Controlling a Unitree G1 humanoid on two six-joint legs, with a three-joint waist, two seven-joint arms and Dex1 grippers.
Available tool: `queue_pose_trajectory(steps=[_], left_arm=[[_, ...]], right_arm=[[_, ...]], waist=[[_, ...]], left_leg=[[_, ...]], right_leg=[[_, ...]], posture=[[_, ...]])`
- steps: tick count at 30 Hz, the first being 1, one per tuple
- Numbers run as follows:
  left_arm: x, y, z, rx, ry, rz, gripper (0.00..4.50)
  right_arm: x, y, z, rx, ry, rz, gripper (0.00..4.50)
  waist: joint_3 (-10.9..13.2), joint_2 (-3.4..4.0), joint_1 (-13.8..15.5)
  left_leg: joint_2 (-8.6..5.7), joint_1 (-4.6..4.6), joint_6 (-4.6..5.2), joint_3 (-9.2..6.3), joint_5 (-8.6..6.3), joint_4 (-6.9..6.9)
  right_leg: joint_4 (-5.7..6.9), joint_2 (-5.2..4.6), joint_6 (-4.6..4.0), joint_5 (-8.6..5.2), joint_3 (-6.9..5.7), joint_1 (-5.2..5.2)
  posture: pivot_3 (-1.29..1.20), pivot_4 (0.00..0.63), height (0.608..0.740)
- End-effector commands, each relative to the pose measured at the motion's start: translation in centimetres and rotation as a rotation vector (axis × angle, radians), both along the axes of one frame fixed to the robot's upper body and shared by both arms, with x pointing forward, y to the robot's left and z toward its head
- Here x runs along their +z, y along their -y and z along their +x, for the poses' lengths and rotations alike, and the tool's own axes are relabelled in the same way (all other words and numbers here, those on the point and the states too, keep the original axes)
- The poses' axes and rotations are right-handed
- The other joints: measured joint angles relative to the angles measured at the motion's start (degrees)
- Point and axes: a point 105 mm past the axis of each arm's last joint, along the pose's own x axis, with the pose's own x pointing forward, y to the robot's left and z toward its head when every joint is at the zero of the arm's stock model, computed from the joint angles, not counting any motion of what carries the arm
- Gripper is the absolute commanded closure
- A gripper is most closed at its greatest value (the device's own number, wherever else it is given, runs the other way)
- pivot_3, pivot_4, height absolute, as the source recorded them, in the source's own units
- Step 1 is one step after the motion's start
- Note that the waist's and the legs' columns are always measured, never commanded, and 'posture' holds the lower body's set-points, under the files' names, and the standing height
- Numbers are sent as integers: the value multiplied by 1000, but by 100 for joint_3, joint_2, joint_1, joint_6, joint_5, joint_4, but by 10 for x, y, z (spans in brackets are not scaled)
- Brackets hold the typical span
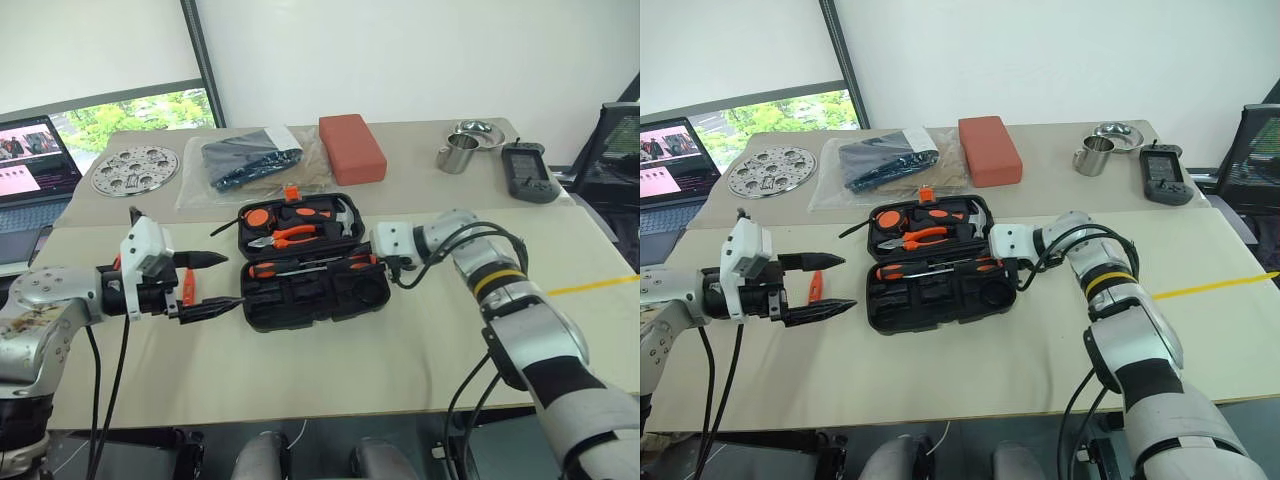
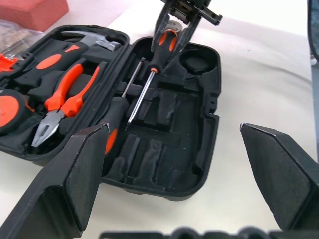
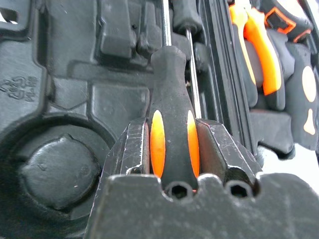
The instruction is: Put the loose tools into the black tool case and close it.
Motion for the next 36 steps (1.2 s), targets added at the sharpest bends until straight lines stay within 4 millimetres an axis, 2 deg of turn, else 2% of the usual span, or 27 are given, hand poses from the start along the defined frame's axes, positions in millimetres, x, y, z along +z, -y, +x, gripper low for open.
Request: queue_pose_trajectory(steps=[1,8,15,21,22,23,28,30,33,36], left_arm=[[9,0,1,-10,46,1,0],[12,5,3,-24,65,-6,0],[12,7,6,-26,71,-4,0],[12,8,7,-27,73,-5,0],[12,9,8,-28,72,-5,0],[11,9,8,-29,72,-5,0],[10,10,8,-34,67,-8,0],[9,11,9,-36,66,-8,0],[9,11,11,-40,65,-7,0],[8,13,13,-46,68,-10,0]], right_arm=[[17,-2,7,0,74,3,3461],[9,-1,7,11,89,-75,3461],[1,-5,-2,97,81,-124,3461],[3,-4,4,52,95,-127,3461],[4,-4,5,47,102,-126,2450],[6,-3,6,45,112,-124,2257],[21,2,7,32,98,-64,558],[28,4,6,36,75,-38,558],[45,6,5,13,-10,96,558],[57,7,8,-56,-135,309,558]], waist=[[0,0,-1],[0,1,-6],[0,1,-5],[0,1,-5],[0,1,-5],[0,1,-5],[0,1,7],[0,1,8],[1,1,2],[1,1,2]], left_leg=[[0,0,0,0,0,0],[2,1,-3,0,-1,-2],[1,3,-3,1,-2,-1],[1,3,-5,2,-2,-2],[1,3,-5,2,-2,-2],[1,4,-5,2,-2,-1],[0,3,-6,2,-2,-1],[-1,3,-5,2,-2,-1],[0,2,-5,2,-2,-1],[2,3,-6,2,-2,0]], right_leg=[[0,0,0,0,0,0],[2,2,0,0,-1,-2],[4,1,0,0,-2,0],[3,1,0,0,-2,-1],[3,1,0,0,-2,-1],[4,0,0,0,-2,-1],[4,-1,0,0,-5,0],[3,-2,0,0,-5,0],[3,0,0,0,-6,0],[4,1,0,0,-6,2]], posture=[[0,150,740],[0,150,740],[0,150,740],[0,150,740],[0,150,740],[0,150,740],[0,150,740],[0,150,740],[0,150,740],[0,150,740]])
